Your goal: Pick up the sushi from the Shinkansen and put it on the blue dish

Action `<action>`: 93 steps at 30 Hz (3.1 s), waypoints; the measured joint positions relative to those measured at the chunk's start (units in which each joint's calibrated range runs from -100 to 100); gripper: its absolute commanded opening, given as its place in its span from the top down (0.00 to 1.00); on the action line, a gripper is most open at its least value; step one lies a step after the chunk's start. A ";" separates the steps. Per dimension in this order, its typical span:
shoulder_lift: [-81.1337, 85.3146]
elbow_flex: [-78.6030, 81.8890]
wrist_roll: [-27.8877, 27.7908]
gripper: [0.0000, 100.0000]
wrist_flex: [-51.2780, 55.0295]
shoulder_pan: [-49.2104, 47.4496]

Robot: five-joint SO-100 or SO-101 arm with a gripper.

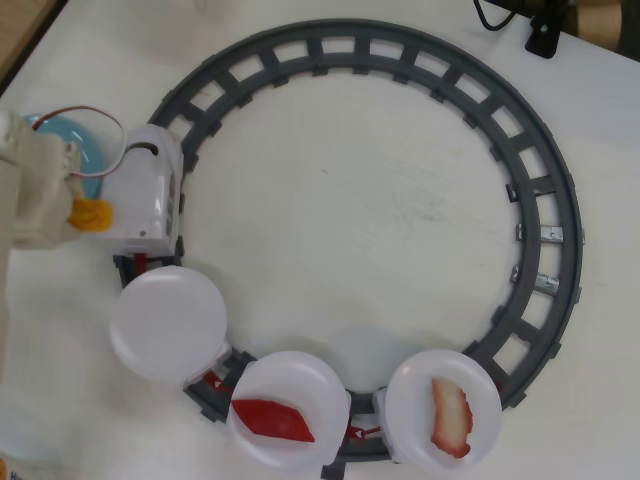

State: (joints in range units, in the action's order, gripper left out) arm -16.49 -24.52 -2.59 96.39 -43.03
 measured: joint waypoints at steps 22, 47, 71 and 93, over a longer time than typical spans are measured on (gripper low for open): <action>-32.39 -37.69 -1.76 0.97 0.08 -9.40; -41.33 -46.48 -2.95 0.65 0.25 -12.34; -16.87 -22.51 -2.17 0.65 1.76 -12.26; 29.86 34.13 -2.12 0.72 -5.04 -12.18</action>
State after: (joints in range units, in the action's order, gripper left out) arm 13.37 9.61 -4.71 91.34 -55.21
